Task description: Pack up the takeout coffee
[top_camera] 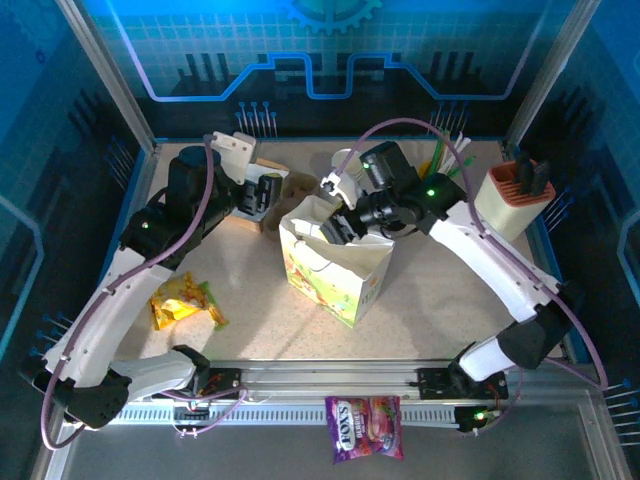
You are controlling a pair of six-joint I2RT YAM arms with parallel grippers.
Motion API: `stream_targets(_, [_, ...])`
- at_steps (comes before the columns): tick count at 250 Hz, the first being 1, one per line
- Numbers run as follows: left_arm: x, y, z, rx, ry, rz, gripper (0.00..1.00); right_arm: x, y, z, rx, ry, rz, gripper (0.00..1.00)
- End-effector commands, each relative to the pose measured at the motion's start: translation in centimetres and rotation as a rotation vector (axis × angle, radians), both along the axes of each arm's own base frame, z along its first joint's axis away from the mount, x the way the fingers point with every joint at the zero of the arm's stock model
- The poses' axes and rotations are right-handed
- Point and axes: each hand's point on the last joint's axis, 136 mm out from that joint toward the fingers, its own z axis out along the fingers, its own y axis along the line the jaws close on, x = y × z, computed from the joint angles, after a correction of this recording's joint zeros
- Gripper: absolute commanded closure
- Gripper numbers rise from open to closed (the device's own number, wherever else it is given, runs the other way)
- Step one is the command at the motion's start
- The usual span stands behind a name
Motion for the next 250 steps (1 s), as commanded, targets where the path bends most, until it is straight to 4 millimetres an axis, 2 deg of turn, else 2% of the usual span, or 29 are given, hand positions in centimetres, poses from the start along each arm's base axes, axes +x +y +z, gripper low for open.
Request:
stream_targets(1, [-0.2,-0.6,-0.7,-0.023,0.041,-0.033,0.25,-0.8,-1.8,0.2,-0.055,-0.03,0.005,0.52])
stream_targets(39, [-0.1,-0.7,-1.2,-0.014,0.052,-0.037,0.25,-1.4,-2.6,-0.1,-0.082,-0.042,0.005,0.5])
stream_targets(100, [-0.2,-0.7,-1.3,-0.005,0.061,-0.041,0.24,-2.6,-2.5,-1.7,-0.103,-0.025,0.043,0.5])
stream_targets(113, [-0.2,-0.7,-1.4,-0.004,0.063,-0.041,0.24,-2.7,-2.5,-2.1,-0.108,-0.02,0.041,0.54])
stream_targets(140, [-0.1,-0.8,-1.5,-0.009,0.064,-0.043,0.25,-2.2,-2.4,-2.8,-0.118,-0.021,0.019,0.74])
stream_targets(169, [-0.1,-1.0,-1.5,-0.014,0.068,-0.047,0.25,-1.6,-2.4,-3.5,-0.142,-0.035,0.001,0.87])
stream_targets(199, [-0.2,-0.9,-1.6,-0.014,0.069,-0.047,0.25,-1.0,-2.1,-4.3,-0.175,-0.052,-0.008,0.94])
stream_targets(250, [-0.2,-1.0,-1.4,-0.018,0.065,-0.049,0.24,-0.4,-1.2,-5.6,-0.224,-0.062,-0.019,0.98])
